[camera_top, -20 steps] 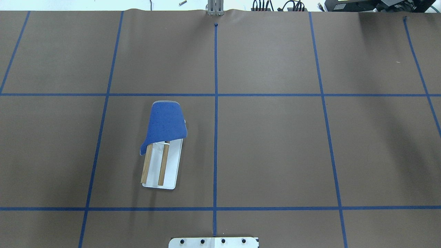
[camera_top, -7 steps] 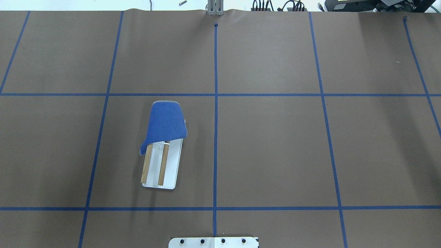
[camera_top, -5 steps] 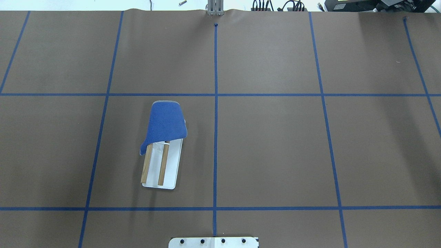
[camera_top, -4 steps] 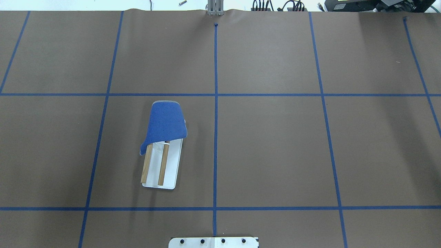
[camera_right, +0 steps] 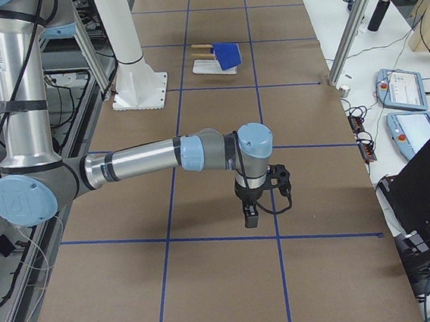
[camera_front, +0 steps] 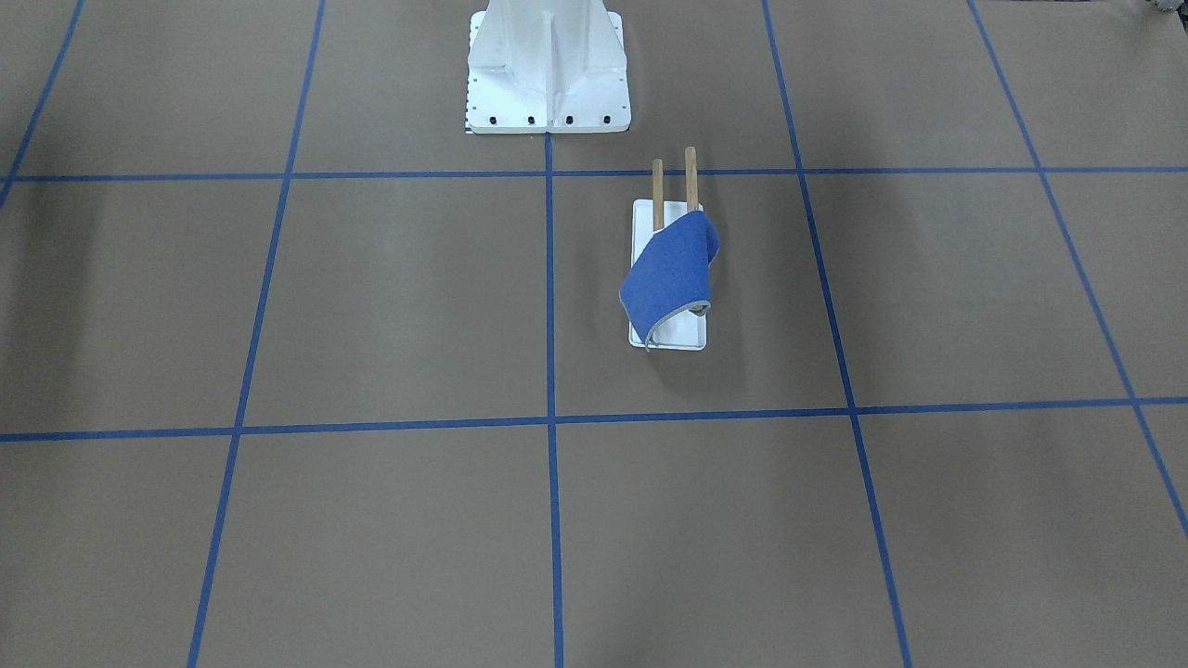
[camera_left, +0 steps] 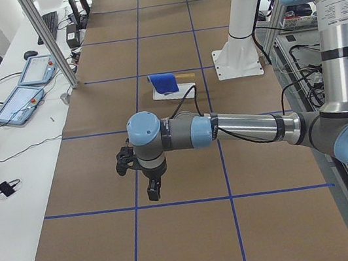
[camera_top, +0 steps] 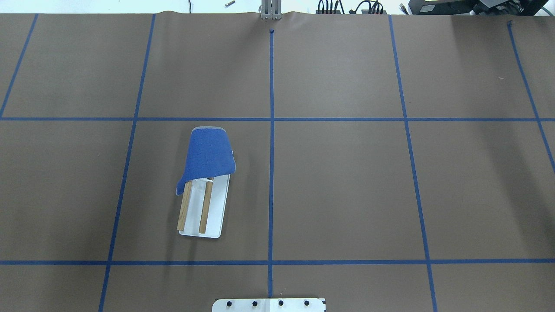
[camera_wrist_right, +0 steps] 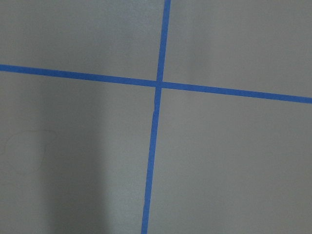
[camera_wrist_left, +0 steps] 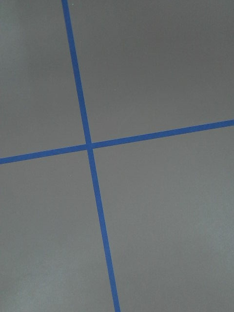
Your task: Hang towel on rack
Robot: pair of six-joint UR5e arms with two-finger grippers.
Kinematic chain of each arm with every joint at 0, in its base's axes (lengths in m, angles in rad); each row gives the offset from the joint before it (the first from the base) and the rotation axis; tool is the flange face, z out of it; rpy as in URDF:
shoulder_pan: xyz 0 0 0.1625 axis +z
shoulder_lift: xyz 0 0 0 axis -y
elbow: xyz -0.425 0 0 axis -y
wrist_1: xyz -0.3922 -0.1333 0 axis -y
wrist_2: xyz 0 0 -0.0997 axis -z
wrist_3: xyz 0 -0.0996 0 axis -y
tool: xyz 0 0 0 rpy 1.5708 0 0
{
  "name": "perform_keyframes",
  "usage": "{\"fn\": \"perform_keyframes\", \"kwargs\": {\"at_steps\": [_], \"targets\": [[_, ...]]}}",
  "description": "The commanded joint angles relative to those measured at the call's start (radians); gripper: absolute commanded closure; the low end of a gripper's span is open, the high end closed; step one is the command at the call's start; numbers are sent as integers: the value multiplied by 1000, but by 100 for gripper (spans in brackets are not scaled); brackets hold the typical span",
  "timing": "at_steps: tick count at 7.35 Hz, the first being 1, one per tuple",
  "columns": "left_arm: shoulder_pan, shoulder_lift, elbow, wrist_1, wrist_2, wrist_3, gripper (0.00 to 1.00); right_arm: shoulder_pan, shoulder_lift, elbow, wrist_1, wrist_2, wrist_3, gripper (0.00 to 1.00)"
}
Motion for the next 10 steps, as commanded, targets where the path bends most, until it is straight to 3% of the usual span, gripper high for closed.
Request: {"fn": "perform_keyframes", "kwargs": {"at_steps": [1,10], "targets": [[0,0,2,1,-1,0,2,-3,-2,-7,0,0,-2,0],[1,0,5,1,1,0,2,-24,0,-35,1,0,-2,0]]}}
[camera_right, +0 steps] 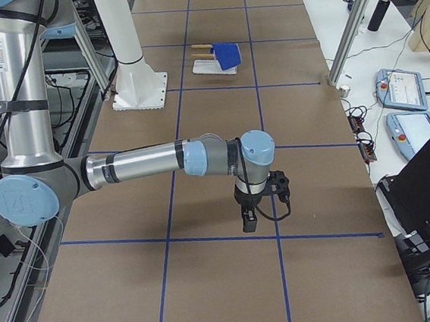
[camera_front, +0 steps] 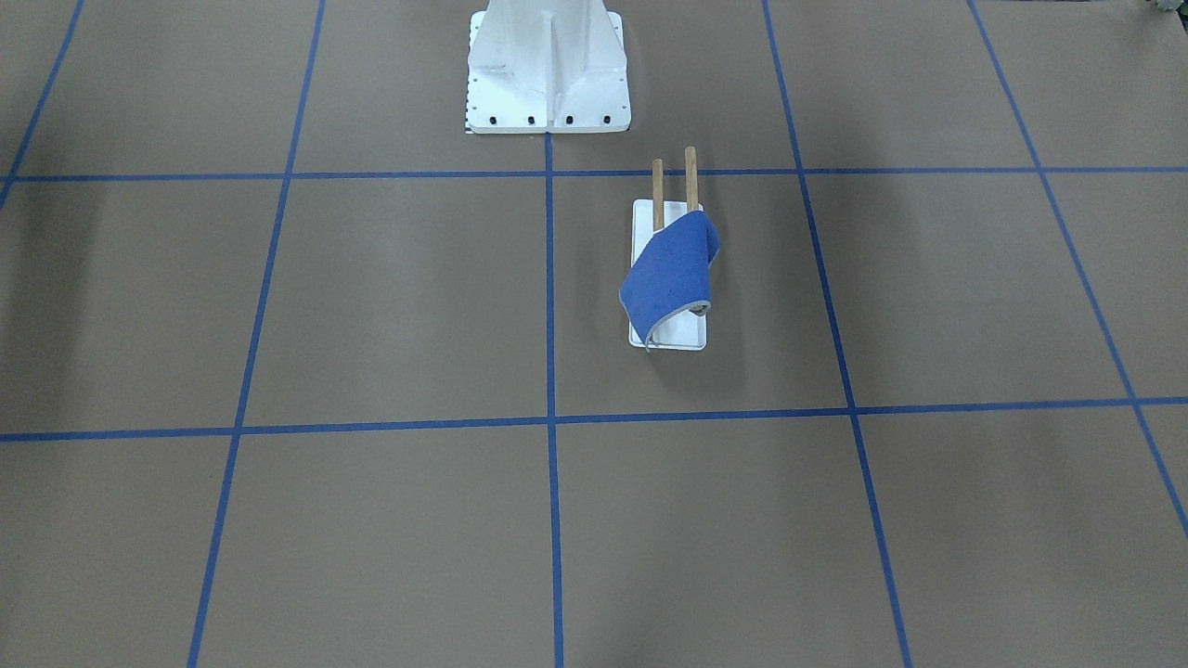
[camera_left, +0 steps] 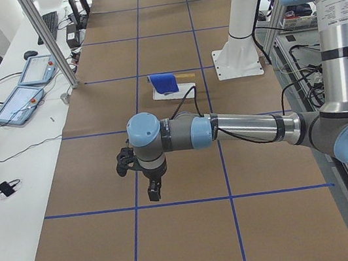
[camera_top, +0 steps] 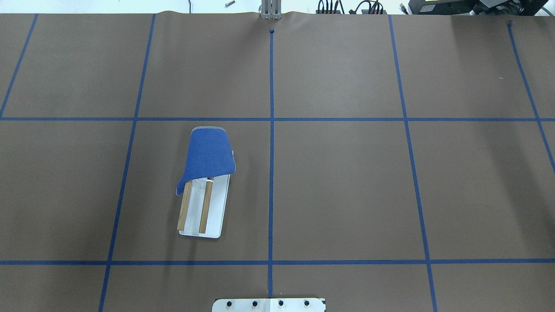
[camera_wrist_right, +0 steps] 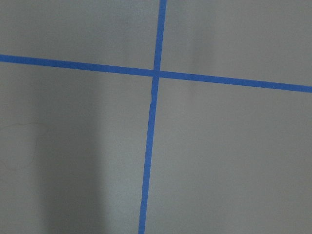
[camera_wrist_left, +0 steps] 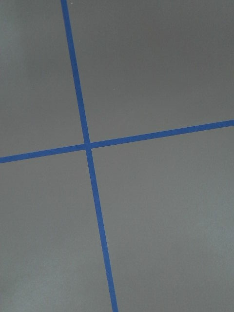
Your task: Hang towel on rack
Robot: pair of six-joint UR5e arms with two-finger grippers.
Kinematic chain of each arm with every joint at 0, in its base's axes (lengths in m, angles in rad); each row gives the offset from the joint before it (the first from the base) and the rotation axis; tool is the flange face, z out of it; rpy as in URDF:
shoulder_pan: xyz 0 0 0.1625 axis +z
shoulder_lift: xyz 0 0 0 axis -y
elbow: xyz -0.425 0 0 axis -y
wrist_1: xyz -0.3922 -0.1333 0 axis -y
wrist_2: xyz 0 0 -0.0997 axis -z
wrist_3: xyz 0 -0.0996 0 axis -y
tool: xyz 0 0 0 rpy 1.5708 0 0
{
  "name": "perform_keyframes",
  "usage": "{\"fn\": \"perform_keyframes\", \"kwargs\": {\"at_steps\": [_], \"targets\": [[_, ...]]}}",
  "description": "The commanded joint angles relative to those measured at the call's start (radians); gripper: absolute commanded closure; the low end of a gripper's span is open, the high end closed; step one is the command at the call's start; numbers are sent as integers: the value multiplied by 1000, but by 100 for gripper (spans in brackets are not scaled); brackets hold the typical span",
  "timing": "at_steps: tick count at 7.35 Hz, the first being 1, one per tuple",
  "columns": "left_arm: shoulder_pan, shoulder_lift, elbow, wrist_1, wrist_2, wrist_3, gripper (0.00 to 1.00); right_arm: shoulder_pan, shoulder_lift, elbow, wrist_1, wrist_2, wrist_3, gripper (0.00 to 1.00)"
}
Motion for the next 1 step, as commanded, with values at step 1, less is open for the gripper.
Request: {"fn": "perform_keyframes", "kwargs": {"at_steps": [1], "targets": [[1,0,-1,0,2,0,2,-11,0,-1,0,0,0,0]]}}
